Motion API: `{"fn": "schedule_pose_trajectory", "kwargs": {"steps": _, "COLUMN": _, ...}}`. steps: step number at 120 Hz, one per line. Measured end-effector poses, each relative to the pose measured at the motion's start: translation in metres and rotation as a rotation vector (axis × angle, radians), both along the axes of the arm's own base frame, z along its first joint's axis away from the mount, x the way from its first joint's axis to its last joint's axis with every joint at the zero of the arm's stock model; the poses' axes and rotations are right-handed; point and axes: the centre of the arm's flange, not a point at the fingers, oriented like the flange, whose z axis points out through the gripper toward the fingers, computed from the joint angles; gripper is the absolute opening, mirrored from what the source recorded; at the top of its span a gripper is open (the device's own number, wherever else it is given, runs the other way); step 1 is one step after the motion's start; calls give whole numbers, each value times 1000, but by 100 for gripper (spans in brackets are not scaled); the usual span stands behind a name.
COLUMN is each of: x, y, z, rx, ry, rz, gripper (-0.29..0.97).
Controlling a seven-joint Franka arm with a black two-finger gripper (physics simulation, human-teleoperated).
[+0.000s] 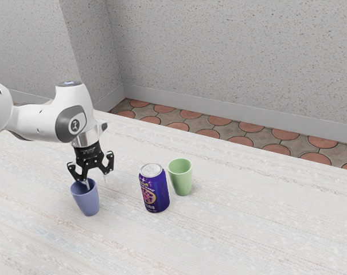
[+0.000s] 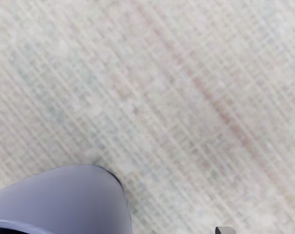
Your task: Place the left cup onto the right cup
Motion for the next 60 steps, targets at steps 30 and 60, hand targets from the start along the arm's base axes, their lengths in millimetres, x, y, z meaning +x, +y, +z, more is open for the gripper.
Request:
{"fn": "schedule_pose_trajectory", "kwargs": {"steps": 30, "x": -1, "y": 7, "z": 0, "rx": 1, "ry": 0, "rz": 11, "gripper": 23}}
{"fn": "schedule_pose_trajectory", "kwargs": {"steps": 60, "x": -4, "y": 11, "z": 1, "rx": 2, "ry": 1, "rz": 17, "gripper": 20}}
